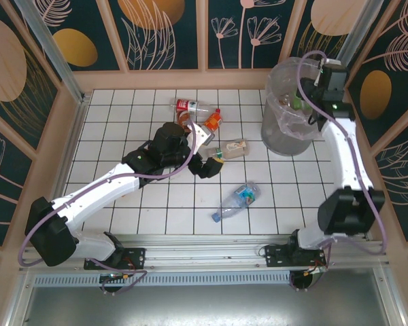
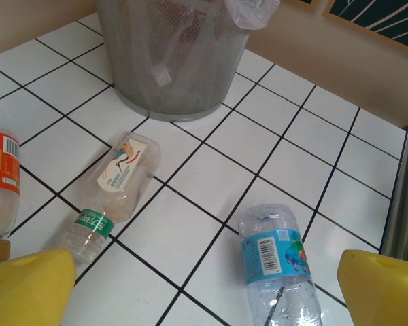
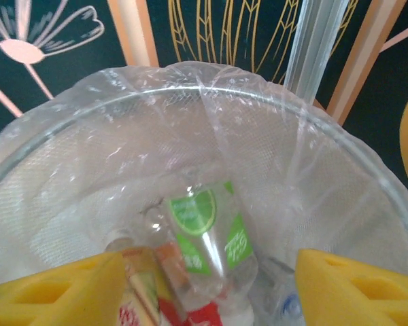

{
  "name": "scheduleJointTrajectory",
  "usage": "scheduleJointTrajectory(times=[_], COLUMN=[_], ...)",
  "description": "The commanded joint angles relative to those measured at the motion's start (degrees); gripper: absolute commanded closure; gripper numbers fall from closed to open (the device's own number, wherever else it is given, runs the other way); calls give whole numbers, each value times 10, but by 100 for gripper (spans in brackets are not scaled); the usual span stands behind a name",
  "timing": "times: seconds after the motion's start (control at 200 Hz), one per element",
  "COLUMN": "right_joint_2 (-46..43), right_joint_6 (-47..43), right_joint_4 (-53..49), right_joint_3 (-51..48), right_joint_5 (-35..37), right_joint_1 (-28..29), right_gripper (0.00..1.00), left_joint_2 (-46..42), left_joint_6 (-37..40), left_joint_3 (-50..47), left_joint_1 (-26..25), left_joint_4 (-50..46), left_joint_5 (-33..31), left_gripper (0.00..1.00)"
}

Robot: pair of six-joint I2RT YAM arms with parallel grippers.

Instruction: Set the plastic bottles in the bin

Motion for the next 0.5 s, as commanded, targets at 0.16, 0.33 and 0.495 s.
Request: scheduleJointTrajectory(times=[0.16, 0.33, 0.495], right_joint_2=[-170, -247, -308], right_joint_6=[100, 148, 199], right_joint_4=[18, -22, -49], right_joint_3=[-134, -197, -279], right_joint_5=[-74, -140, -205], right_joint_1=[11, 35, 51], right_gripper=[30, 27, 25], left_joint_2=[8, 30, 50], left_joint_6=[7, -58, -103], left_joint_3=[10, 20, -3], left_joint_1=[-5, -10, -38], left_joint_4=[-10, -33, -30], left_joint_5=[66, 54, 20], left_gripper=[1, 2, 3])
